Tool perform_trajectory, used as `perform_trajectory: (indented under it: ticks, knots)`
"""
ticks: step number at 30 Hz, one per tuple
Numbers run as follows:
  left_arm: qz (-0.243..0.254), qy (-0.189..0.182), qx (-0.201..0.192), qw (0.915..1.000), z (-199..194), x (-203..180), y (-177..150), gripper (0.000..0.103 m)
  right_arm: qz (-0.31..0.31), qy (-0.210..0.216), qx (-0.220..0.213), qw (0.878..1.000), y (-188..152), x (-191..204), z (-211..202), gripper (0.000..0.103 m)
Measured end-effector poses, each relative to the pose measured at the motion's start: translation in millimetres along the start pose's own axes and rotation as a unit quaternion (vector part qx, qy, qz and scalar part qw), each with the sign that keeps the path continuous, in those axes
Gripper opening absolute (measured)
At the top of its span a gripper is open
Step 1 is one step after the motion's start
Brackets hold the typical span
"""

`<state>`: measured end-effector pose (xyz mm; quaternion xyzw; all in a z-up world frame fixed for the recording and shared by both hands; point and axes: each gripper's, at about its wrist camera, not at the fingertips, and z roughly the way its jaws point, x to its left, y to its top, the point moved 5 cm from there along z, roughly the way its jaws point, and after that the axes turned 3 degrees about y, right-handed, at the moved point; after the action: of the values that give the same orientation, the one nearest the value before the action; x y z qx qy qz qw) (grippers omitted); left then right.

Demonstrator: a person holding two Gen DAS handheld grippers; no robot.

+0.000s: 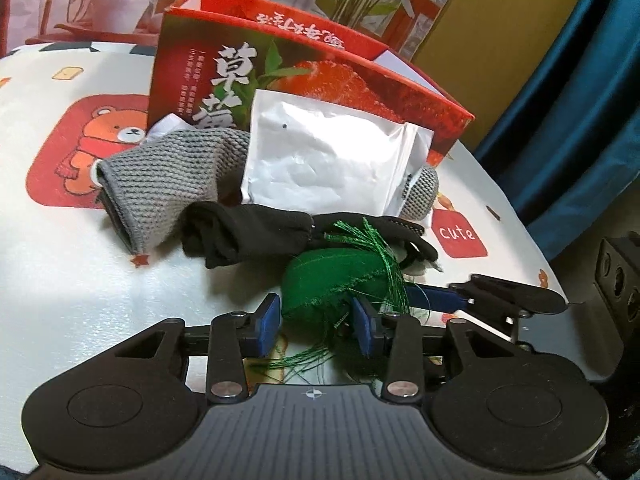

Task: Organize soft objects
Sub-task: 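Close both tools on the green tasseled yarn ball, then lift the green yarn ball with both tools and carry it over the box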

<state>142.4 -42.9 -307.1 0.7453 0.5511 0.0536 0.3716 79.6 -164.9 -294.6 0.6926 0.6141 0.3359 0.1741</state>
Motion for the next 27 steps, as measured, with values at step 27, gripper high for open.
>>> perform_trajectory:
  ticks: [27]
  knots:
    - [0.047, -0.007, -0.121, 0.9915, -76.8, -35.9, 77.3, 0.039, -0.070, 0.030, -0.102, 0.992, 89.9, 22.8, -54.0, 0.049]
